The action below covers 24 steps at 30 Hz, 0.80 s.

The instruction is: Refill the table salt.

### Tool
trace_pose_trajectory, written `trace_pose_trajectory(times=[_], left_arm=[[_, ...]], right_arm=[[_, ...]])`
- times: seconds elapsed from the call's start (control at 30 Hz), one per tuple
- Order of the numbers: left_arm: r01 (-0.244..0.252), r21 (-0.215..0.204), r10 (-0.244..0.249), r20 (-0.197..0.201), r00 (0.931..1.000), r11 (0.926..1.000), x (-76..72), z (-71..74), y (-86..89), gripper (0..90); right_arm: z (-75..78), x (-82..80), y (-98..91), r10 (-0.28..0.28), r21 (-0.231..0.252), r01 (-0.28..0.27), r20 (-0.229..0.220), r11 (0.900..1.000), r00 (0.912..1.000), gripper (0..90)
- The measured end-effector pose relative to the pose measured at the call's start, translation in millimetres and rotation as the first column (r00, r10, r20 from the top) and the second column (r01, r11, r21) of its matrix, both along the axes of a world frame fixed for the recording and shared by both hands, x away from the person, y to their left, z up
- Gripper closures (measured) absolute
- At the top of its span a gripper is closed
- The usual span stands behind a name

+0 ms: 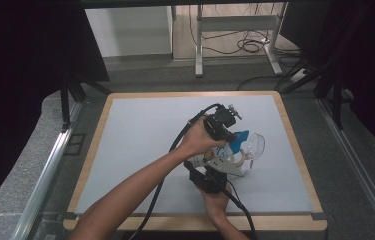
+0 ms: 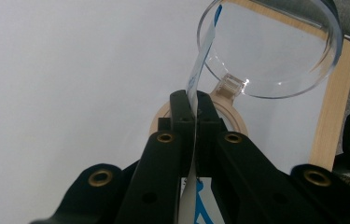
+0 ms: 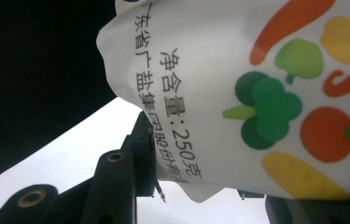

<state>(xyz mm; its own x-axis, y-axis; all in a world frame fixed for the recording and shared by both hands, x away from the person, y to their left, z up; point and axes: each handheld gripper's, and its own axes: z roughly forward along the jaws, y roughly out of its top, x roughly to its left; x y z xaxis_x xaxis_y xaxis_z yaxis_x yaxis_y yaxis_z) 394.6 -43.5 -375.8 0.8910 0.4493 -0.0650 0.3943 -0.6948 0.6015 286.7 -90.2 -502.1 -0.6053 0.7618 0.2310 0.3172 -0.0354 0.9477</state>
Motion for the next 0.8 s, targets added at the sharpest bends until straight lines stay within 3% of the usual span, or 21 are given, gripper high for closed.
trace_pose_trajectory(times=[0.8], left_arm=[[0.004,0.015,-0.004,0.005,1.0000,0.9999,-0.9,1.5,-2.5,90.0]], right_arm=[[2.1,-0.4,-0.7,-0.002,0.002,0.002,0.008,1.0000,1.0000,58.7]])
